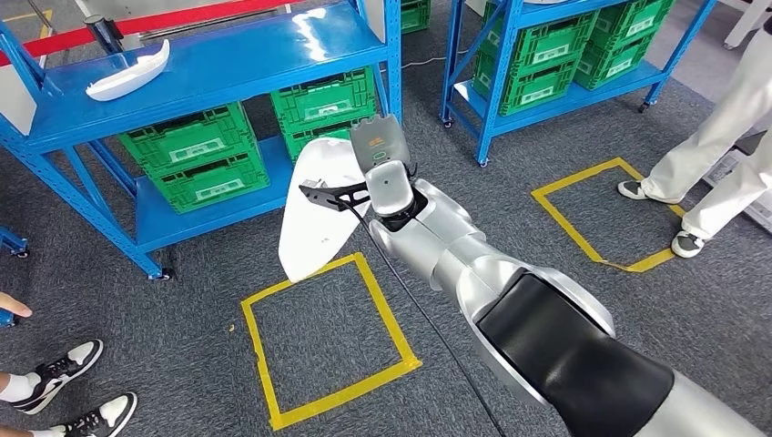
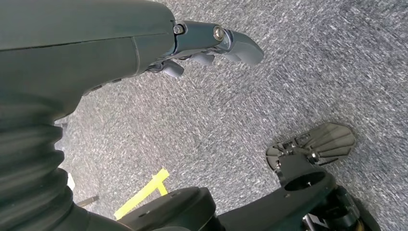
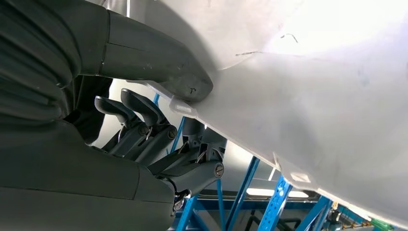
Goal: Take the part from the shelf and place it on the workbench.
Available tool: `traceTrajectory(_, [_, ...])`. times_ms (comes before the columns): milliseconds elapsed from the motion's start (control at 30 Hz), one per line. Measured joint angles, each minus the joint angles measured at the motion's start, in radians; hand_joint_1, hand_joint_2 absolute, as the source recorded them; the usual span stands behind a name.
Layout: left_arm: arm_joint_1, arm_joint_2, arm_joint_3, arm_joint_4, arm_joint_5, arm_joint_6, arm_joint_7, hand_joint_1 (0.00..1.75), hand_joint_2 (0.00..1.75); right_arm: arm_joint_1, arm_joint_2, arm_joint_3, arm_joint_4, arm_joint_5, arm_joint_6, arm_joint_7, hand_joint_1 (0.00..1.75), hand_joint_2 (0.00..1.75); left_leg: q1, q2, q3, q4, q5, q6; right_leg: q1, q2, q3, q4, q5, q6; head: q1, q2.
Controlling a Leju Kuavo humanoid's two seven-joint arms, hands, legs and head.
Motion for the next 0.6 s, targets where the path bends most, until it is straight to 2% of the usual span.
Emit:
traceTrajectory(167, [0.000, 0.000, 0.000, 0.000, -0.002, 0.000, 0.003, 0.00, 1.75, 0.000, -0.002, 0.000, 0.000, 0.000, 0.006, 0.000, 1.75, 1.75, 0.001, 0.000, -0.002, -0.008, 0.010, -0.020, 0.000, -0.001, -0.007, 0.001, 0.004, -0.003, 0.000, 0.000])
traceTrajectory(333, [-0.002, -0.001, -0.001, 0.000, -0.006, 0.000, 0.009, 0.00, 1.75, 0.000, -0.007, -0.003, 0.001, -0.005, 0.007, 0.001, 1.75, 1.75, 0.003, 0.000, -0.003, -0.010, 0.010, -0.047, 0.001, -0.001, -0.009, 0.002, 0.005, -0.002, 0.000, 0.000])
traceTrajectory(600, [-0.003, -0.001, -0.001, 0.000, 0.000, 0.000, 0.010, 0.00, 1.75, 0.000, -0.008, -0.017, 0.002, -0.009, 0.002, -0.005, 1.75, 1.75, 0.002, 0.000, -0.010, -0.006, 0.010, -0.049, 0.000, -0.001, -0.012, 0.002, 0.009, 0.005, 0.000, 0.000])
